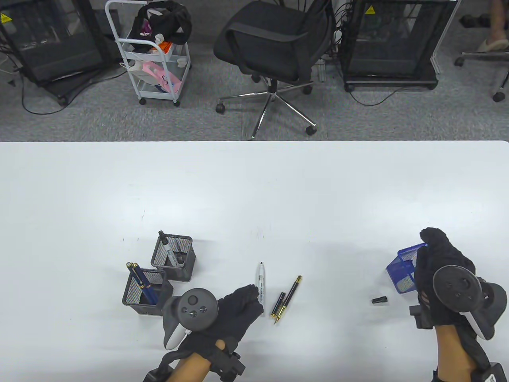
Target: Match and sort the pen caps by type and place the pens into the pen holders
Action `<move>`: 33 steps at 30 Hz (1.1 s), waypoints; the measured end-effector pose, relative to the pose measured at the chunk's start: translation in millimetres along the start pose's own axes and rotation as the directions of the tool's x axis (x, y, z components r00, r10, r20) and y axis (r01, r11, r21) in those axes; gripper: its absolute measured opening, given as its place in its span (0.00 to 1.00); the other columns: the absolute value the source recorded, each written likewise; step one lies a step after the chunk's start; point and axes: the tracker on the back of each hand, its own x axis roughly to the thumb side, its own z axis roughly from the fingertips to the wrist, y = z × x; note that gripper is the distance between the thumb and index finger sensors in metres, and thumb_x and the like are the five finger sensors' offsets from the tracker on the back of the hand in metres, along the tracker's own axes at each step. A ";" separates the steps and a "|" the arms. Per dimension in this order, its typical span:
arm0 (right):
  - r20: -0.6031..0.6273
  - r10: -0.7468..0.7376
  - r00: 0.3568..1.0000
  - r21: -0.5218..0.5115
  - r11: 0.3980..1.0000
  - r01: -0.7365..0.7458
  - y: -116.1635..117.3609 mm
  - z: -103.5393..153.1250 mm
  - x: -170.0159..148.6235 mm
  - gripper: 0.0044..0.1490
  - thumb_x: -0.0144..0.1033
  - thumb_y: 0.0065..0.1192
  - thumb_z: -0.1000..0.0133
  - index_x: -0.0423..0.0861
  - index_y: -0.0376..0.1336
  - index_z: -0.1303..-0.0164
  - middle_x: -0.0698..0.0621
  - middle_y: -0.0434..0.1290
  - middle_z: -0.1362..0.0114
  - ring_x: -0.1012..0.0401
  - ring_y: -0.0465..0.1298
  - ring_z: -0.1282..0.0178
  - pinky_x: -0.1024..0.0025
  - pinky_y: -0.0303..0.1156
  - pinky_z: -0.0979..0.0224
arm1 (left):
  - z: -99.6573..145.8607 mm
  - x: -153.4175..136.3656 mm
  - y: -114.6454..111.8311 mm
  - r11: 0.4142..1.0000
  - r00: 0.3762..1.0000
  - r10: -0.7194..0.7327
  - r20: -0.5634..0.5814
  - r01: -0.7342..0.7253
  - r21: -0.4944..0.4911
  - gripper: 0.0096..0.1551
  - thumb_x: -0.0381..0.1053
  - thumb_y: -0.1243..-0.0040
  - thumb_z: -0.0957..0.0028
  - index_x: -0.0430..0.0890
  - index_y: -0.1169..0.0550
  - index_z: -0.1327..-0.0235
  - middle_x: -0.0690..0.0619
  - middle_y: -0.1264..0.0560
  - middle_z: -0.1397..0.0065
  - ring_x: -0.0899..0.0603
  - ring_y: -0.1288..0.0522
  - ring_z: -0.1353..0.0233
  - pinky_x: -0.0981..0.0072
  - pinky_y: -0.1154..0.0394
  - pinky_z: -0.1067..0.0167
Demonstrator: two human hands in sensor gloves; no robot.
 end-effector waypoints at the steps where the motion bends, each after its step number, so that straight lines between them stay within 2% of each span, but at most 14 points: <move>1: -0.017 0.016 1.000 0.032 0.999 -0.015 5.7 -1.5 -4.2 0.32 0.37 0.59 0.45 0.46 0.57 0.30 0.39 0.71 0.27 0.41 0.78 0.32 0.40 0.72 0.32 | 0.0 -0.3 0.0 1.000 1.000 -0.005 -0.002 0.005 -0.001 0.37 0.58 0.39 0.49 0.36 0.23 0.35 0.35 0.16 0.37 0.32 0.12 0.44 0.31 0.23 0.47; 5: -0.059 0.022 0.998 0.140 0.990 -0.013 25.2 -3.9 -12.0 0.31 0.39 0.57 0.44 0.48 0.56 0.30 0.43 0.71 0.26 0.41 0.73 0.26 0.37 0.68 0.30 | 0.3 -0.9 0.8 1.000 1.000 -0.011 -0.009 0.011 -0.006 0.37 0.58 0.39 0.49 0.36 0.23 0.34 0.35 0.16 0.37 0.31 0.12 0.43 0.30 0.23 0.47; 10: -0.079 0.060 0.995 0.190 0.981 -0.044 40.4 -6.0 -18.8 0.31 0.40 0.57 0.44 0.49 0.57 0.30 0.45 0.72 0.26 0.41 0.68 0.23 0.35 0.64 0.28 | 1.1 -4.0 3.0 1.000 1.000 -0.007 -0.020 0.007 -0.004 0.37 0.58 0.39 0.49 0.36 0.23 0.34 0.35 0.16 0.37 0.31 0.12 0.43 0.30 0.23 0.46; 18: -0.077 0.139 0.987 0.266 0.957 -0.114 50.6 -6.8 -20.0 0.32 0.40 0.59 0.44 0.48 0.57 0.30 0.44 0.73 0.27 0.42 0.66 0.21 0.35 0.61 0.27 | 0.5 -5.7 3.5 1.000 1.000 -0.010 -0.027 0.009 -0.012 0.37 0.58 0.39 0.49 0.37 0.23 0.34 0.35 0.17 0.36 0.31 0.13 0.42 0.30 0.24 0.46; 27: -0.068 0.158 0.985 0.271 0.953 -0.134 50.1 -6.7 -17.4 0.33 0.40 0.61 0.45 0.47 0.57 0.29 0.43 0.72 0.26 0.41 0.65 0.21 0.35 0.61 0.26 | 0.1 -7.2 3.7 1.000 0.999 -0.009 -0.032 0.009 -0.013 0.37 0.58 0.39 0.49 0.37 0.23 0.34 0.35 0.17 0.36 0.31 0.13 0.42 0.30 0.24 0.46; 33: -0.034 0.156 0.987 0.232 0.962 -0.144 42.5 -5.5 -6.9 0.34 0.40 0.62 0.45 0.47 0.56 0.28 0.43 0.71 0.25 0.39 0.65 0.21 0.34 0.61 0.26 | -0.2 -7.3 4.1 1.000 0.999 -0.016 -0.032 0.016 -0.013 0.37 0.58 0.39 0.49 0.37 0.23 0.33 0.35 0.17 0.36 0.31 0.13 0.42 0.30 0.24 0.46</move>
